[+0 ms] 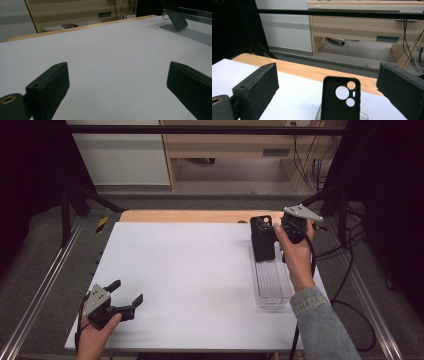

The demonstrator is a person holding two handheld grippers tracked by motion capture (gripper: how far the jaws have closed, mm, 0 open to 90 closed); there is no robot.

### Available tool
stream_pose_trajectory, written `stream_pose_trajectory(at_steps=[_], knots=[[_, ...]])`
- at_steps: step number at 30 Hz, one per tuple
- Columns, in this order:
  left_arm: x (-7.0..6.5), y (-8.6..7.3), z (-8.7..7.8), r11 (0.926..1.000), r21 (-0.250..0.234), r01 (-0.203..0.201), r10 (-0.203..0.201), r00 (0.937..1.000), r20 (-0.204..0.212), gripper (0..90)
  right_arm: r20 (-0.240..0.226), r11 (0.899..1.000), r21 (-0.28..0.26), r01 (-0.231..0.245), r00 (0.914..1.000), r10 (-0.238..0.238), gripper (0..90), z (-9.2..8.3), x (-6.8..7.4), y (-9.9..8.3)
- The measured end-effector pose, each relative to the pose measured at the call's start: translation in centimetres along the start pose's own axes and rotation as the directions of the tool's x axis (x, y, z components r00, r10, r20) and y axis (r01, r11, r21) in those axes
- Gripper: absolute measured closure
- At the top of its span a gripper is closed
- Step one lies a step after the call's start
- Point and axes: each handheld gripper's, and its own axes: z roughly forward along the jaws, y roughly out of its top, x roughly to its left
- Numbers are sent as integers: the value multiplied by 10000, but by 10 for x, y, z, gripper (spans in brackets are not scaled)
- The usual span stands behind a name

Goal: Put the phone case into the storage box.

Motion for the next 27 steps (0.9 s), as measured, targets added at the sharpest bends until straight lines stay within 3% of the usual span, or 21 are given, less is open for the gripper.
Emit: stream_pose_trajectory(at_steps=[15,27], knots=[[-2,0,-12,9999,-38,-163,163,9999,-31,45,-245,9998,-186,-85,9997,81,42,-20,-3,4],[0,-2,-21,9999,-86,-149,149,9999,-41,45,-441,9993,-349,124,9989,-139,50,-32,1,3]])
